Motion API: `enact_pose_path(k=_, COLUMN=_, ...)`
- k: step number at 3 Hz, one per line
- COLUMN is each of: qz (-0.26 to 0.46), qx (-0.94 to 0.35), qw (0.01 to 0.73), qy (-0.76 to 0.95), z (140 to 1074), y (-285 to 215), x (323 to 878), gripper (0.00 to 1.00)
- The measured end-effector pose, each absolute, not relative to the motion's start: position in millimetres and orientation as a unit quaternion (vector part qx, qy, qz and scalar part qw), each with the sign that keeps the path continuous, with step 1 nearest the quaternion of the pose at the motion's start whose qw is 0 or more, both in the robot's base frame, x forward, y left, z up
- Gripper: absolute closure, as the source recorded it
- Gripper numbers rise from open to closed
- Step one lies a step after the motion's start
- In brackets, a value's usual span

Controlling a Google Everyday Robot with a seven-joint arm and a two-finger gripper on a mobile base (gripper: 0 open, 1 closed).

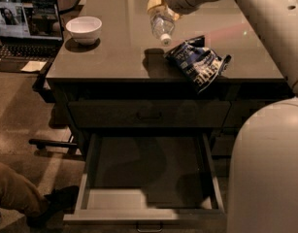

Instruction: Place blue plastic bottle into middle drawer

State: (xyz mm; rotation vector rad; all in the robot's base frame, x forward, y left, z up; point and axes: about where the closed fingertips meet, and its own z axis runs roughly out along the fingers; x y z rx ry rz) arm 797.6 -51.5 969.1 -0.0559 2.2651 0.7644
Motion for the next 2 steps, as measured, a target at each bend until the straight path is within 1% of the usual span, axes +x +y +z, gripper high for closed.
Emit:
enact_pose_path(k=1, qz=0.334, qx=-0.043, qw=0.357, qy=0.871, z=963.6, y=-44.5, x=780.2, gripper=1.00)
enact_pose_path(k=2, qz=0.381, qx=-0.092, qw=0.358, qy=0.848, z=967.9, y=-39.1, x=725.4, gripper=1.00)
